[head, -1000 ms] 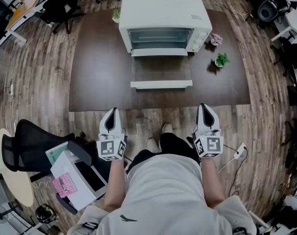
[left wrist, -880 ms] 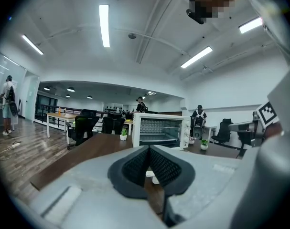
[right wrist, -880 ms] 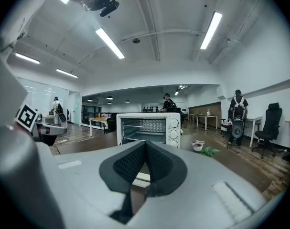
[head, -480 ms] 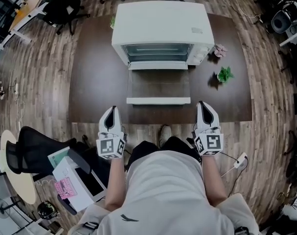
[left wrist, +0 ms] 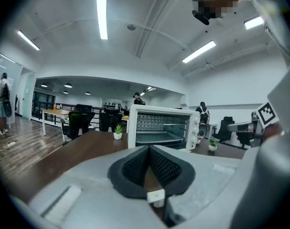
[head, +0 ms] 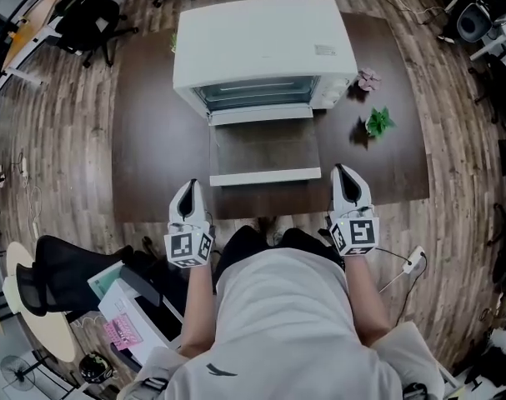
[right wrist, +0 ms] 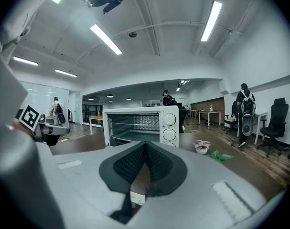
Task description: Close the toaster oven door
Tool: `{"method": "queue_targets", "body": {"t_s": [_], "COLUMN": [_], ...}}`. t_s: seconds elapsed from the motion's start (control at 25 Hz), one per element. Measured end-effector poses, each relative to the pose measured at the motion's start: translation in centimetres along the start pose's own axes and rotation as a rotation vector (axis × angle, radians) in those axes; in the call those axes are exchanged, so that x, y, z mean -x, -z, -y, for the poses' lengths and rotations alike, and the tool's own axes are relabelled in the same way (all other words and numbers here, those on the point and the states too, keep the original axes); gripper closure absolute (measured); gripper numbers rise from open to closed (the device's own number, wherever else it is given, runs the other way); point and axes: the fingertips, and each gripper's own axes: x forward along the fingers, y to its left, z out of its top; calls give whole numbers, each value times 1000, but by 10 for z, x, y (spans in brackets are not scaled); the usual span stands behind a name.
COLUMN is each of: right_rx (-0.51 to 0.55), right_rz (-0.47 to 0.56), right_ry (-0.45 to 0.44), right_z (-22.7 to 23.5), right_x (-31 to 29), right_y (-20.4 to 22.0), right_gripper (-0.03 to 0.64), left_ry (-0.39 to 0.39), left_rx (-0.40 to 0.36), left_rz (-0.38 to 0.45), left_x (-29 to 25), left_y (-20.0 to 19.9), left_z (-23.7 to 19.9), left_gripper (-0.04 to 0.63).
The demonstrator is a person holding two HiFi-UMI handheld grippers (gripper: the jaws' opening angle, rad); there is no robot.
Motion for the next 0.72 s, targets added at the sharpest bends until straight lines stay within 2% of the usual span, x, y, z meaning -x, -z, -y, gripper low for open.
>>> {"method": "queue_targets", "body": {"t_s": [0.28, 0.36, 0.44, 0.72], "right_rx": [-19, -35, -56, -107], "right_rz": [-88, -125, -166, -333], "right_ry": [27, 31, 35, 27], "right_z": [-1, 0, 1, -7], "right_x": [-10, -12, -12, -13], "right_y": [38, 51, 65, 123], "right_gripper": [615, 588, 566, 500], "left_ry": [60, 74, 88, 123], "left_rx": [5, 19, 42, 151], "left_rz": [-67, -109, -161, -303], "left_x": [-16, -17, -17, -18], "left_y": [30, 43, 59, 109], "left_z": [-7, -8, -9, -16], "left_gripper": [591, 585, 529, 418]}}
